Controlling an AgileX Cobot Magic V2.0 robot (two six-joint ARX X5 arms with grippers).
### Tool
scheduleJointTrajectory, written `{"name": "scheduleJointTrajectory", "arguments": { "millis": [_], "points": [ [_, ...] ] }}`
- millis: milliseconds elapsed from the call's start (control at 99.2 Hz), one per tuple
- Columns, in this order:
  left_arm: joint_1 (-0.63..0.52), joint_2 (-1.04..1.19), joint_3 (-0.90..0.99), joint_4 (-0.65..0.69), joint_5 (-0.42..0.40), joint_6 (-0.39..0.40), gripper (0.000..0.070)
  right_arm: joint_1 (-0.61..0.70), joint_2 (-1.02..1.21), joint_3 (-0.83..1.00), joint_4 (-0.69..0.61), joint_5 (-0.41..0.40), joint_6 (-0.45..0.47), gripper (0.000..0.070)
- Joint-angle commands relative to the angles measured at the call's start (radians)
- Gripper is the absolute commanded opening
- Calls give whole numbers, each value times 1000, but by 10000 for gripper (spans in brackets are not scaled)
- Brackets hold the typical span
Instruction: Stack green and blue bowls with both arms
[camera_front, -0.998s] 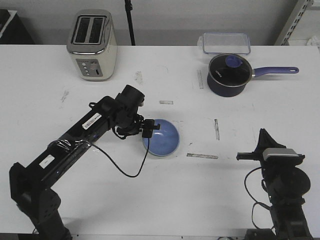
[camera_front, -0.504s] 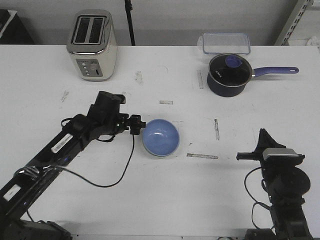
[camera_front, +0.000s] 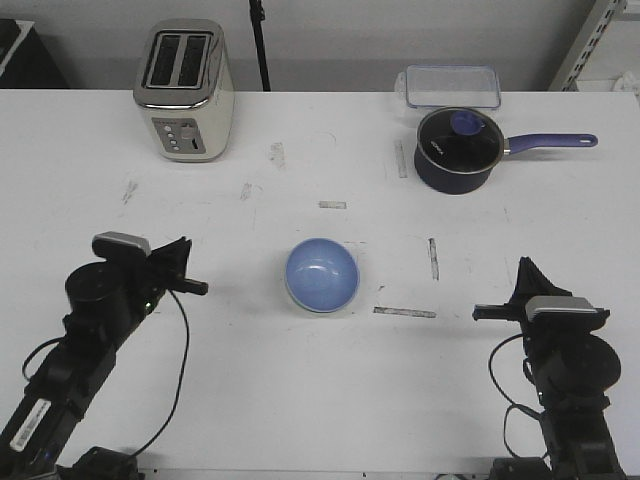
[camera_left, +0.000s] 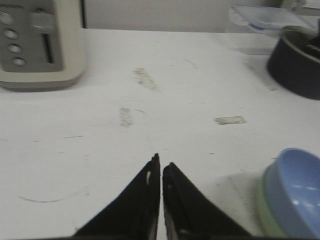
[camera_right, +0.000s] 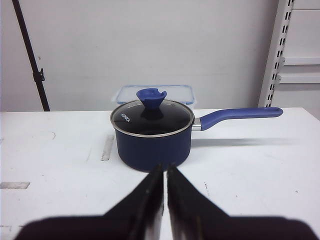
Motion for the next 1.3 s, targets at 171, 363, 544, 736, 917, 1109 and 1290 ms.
{"name": "scheduleJointTrajectory", "arguments": {
  "millis": [171,363,544,736,917,1109,1290],
  "points": [
    [175,-219,-144,57,-11,165,1,0,2,3,11,1,10,7],
    [215,-379,-268,64,-34,161,1,0,2,3,11,1,10,7],
    [215,-480,-319,59,-53,124,1,0,2,3,11,1,10,7],
    [215,-529,-319,55,-53,56,2,0,2,3,11,1,10,7],
    [215,-561,-319,55,-52,56,2,0,2,3,11,1,10,7],
    [215,-575,-319,56,-52,56,2,0,2,3,11,1,10,7],
    [212,-603,-348,56,-76,60,2,0,2,3,11,1,10,7]
  ]
}}
